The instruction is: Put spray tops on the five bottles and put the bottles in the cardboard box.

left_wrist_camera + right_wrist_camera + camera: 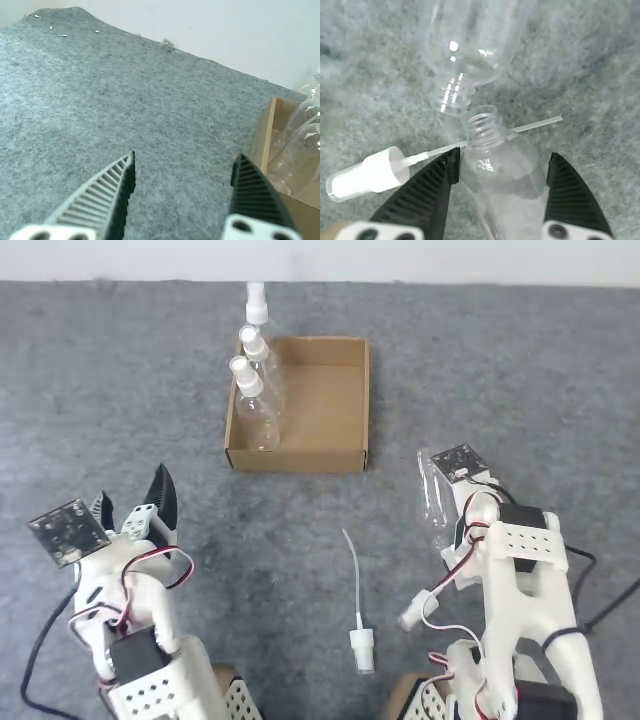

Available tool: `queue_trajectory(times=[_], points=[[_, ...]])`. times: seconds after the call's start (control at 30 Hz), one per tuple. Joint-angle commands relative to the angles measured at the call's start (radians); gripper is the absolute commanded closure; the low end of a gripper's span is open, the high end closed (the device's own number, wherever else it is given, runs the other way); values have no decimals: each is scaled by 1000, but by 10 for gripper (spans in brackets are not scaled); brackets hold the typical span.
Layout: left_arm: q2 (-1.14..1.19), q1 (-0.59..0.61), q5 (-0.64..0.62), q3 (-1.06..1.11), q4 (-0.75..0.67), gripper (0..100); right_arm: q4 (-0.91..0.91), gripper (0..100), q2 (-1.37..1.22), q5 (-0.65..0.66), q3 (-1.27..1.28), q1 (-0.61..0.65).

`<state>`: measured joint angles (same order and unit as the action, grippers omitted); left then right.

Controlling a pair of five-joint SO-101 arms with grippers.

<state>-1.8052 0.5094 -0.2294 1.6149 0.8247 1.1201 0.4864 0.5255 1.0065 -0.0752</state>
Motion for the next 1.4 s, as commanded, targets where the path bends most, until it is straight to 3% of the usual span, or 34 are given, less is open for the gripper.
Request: queue_trajectory(times=[0.0,0.9,1.1,1.37], points=[[-17,5,14,-12,-32,713,19,775,35,15,-31,4],[-17,5,14,-12,-32,713,38,770,35,48,61,4],[-17,5,14,-12,-32,713,119,697,45,49,60,4],[-17,5,14,-12,-32,713,117,790,45,51,60,2]])
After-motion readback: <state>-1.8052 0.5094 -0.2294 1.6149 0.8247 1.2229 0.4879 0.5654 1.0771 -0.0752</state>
